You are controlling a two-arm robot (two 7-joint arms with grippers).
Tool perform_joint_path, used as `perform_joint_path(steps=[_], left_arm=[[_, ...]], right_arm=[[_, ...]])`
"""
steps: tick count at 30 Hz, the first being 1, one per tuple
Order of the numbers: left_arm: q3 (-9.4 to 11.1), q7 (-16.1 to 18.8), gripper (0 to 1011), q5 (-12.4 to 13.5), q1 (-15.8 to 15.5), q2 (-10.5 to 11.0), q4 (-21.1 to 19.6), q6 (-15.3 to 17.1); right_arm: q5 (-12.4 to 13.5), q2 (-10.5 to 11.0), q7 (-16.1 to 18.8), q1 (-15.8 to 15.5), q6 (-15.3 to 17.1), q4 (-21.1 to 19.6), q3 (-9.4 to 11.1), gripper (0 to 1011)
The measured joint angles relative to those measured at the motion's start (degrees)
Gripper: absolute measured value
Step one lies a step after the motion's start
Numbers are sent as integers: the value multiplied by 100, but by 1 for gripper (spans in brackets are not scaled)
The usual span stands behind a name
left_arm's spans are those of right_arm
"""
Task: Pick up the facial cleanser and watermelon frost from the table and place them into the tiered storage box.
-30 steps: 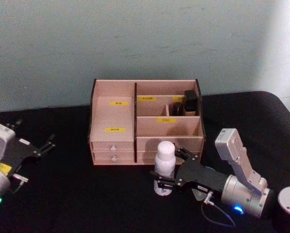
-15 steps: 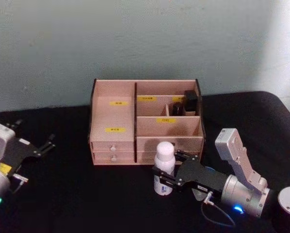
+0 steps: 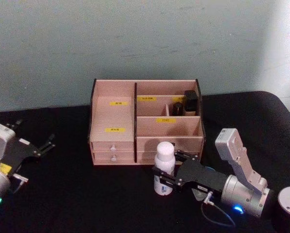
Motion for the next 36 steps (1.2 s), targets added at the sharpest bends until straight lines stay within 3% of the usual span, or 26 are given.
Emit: perform_joint_path(steps=[13, 27, 36], left_arm=[[0, 0, 1001, 0, 0, 0, 0, 0], [0, 0, 1001, 0, 0, 0, 0, 0], [0, 0, 1001, 0, 0, 0, 0, 0]], right_arm=[[16, 3, 6, -14, -18, -24, 23, 594], [519, 208, 128, -110, 212, -673, 275, 595], [683, 54, -72, 289, 180, -729, 409, 594]])
